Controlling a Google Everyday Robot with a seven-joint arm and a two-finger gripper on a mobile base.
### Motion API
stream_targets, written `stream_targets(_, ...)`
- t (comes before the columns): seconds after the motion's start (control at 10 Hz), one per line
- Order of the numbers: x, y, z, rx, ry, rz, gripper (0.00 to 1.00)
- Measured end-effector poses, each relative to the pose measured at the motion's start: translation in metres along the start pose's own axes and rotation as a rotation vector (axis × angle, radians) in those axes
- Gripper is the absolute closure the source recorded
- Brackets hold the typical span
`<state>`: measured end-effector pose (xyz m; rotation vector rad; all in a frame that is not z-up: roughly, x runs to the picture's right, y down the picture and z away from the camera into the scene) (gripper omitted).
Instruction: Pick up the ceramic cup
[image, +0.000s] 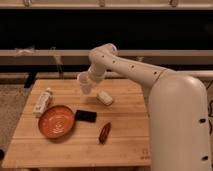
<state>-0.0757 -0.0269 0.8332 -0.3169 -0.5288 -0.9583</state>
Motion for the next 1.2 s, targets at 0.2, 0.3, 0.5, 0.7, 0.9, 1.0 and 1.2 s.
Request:
stream_targets(0.2, -0.001, -0.005, -0.017, 0.004, 0.006, -0.035, 1.00)
stream_targets(0.3, -0.001, -0.007, -0.022, 0.006, 0.007, -0.043, 1.00)
stream_targets(0.5, -0.002, -0.007, -0.026, 0.008, 0.004, -0.049, 1.00)
stream_targets(0.7, -0.002, -0.008, -0.026, 0.008, 0.004, -0.049, 1.00)
stream_targets(0.9, -0.002, -0.008, -0.026, 0.009, 0.004, -0.049, 1.00)
stream_targets(1.0, -0.002, -0.007, -0.026, 0.008, 0.004, -0.049, 1.00)
stream_targets(1.2, -0.002, -0.008, -0.026, 0.009, 0.004, -0.049, 1.00)
